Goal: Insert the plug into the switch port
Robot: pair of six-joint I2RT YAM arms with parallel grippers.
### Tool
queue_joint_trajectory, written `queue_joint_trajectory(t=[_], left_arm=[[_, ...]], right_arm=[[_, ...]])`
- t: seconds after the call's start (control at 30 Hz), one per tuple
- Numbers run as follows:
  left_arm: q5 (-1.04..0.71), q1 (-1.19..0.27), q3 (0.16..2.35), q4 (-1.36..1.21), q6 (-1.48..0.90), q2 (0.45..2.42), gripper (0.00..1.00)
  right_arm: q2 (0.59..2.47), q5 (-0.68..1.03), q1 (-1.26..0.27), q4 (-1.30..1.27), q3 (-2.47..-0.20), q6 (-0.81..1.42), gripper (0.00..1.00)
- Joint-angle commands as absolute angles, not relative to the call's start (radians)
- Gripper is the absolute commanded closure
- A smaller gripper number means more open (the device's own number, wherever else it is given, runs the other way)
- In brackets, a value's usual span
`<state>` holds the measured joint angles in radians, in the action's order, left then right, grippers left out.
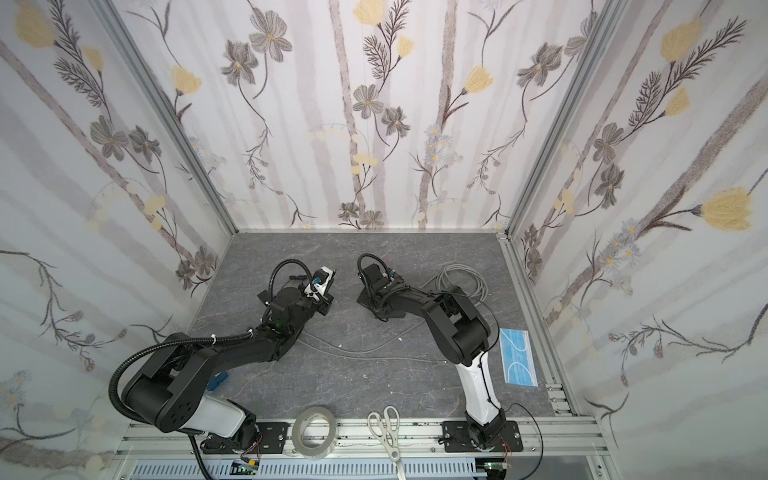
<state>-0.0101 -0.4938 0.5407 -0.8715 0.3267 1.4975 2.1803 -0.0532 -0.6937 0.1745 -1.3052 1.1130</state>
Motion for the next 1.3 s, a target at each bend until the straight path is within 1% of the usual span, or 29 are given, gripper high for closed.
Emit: queue_joint_trajectory(t=[0.0, 0.1, 0.23, 0.3, 0.4, 0.5, 0.63, 0.7, 0.73, 0.8, 0.83, 0.97, 1.07, 1.13, 1.23, 1.27], left_arm=[[-0.064, -0.492, 0.566, -0.898, 0.28, 1.513, 1.0], [-0.115, -0.496, 0.614, -0.847, 0.256, 1.538, 1.0], [-0.119, -0.528, 0.663, -0.777, 0.271, 1.546, 1.0], [-0.101, -0.546, 0.701, -0.696, 0.28, 1.54, 1.0], [-0.065, -0.572, 0.796, -0.5, 0.276, 1.536, 1.0], [-0.055, -0.616, 0.827, -0.441, 0.359, 1.549, 1.0], [0.029, -0.658, 0.882, -0.31, 0.495, 1.585, 1.0], [0.042, -0.657, 0.904, -0.264, 0.531, 1.608, 1.0], [0.04, -0.66, 0.916, -0.237, 0.549, 1.622, 1.0], [0.037, -0.66, 0.938, -0.198, 0.567, 1.649, 1.0], [0.029, -0.66, 0.951, -0.177, 0.578, 1.664, 1.0], [-0.066, -0.661, 0.954, -0.128, 0.671, 1.701, 1.0], [-0.123, -0.661, 0.968, -0.052, 0.751, 1.716, 1.0], [-0.154, -0.66, 0.978, -0.016, 0.779, 1.728, 1.0], [-0.19, -0.661, 1.007, 0.034, 0.784, 1.739, 1.0], [-0.197, -0.661, 1.02, 0.06, 0.785, 1.747, 1.0]], right_arm=[[2.085, -0.117, -0.69, 0.065, -1.228, 1.073, 1.0], [1.997, -0.17, -0.68, 0.061, -1.221, 0.987, 1.0], [1.886, -0.281, -0.65, 0.088, -1.201, 0.884, 1.0], [1.84, -0.273, -0.619, 0.076, -1.169, 0.85, 1.0], [1.803, -0.151, -0.554, 0.038, -1.133, 0.803, 1.0], [1.793, -0.033, -0.49, 0.041, -1.116, 0.782, 1.0], [1.736, 0.022, -0.446, -0.023, -1.015, 0.76, 1.0], [1.686, 0.05, -0.435, -0.093, -0.934, 0.75, 1.0], [1.657, 0.091, -0.431, -0.158, -0.877, 0.733, 1.0], [1.614, 0.254, -0.42, -0.358, -0.769, 0.705, 1.0], [1.604, 0.305, -0.415, -0.401, -0.756, 0.702, 1.0], [1.605, 0.339, -0.41, -0.304, -0.778, 0.607, 1.0], [1.577, 0.371, -0.394, -0.319, -0.712, 0.566, 1.0], [1.575, 0.354, -0.391, -0.321, -0.677, 0.54, 1.0], [1.613, 0.424, -0.37, -0.37, -0.652, 0.558, 1.0], [1.629, 0.414, -0.37, -0.362, -0.66, 0.557, 1.0]])
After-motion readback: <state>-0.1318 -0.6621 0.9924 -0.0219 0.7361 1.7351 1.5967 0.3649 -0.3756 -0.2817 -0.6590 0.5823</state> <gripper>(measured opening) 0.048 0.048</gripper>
